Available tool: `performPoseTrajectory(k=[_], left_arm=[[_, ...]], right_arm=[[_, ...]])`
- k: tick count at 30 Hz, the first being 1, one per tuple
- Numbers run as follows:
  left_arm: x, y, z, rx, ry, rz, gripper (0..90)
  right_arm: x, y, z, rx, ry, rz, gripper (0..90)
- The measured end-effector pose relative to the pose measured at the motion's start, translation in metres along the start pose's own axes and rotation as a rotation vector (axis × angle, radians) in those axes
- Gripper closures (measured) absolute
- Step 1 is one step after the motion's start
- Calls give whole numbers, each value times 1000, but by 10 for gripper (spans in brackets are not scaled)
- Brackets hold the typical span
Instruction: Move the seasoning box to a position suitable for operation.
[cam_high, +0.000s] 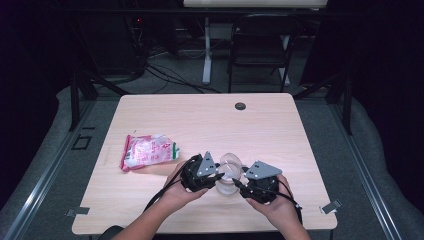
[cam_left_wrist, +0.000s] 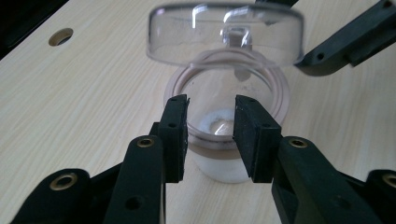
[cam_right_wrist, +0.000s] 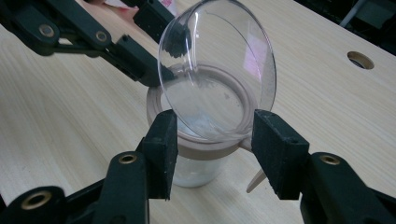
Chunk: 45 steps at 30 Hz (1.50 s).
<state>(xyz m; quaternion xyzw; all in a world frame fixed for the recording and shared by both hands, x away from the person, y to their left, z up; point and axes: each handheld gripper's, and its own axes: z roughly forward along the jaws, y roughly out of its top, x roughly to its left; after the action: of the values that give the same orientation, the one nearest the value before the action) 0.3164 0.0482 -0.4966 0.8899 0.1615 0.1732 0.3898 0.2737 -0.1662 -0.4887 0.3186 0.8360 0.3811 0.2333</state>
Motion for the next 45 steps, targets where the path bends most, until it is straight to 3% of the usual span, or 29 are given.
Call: performPoseTrajectory(k=[24,35,45], left_arm=[[2,-4,1,-27,-1,-24,648],[2,-4,1,-28,0,-23,648],[2,-4,2,-30,15,-25,609]], right_arm=[[-13,-5,-8,-36,6,80,586],[-28,-15,-9,-17,-18,142,632],[-29,-19,-4,-13,6,177,636]])
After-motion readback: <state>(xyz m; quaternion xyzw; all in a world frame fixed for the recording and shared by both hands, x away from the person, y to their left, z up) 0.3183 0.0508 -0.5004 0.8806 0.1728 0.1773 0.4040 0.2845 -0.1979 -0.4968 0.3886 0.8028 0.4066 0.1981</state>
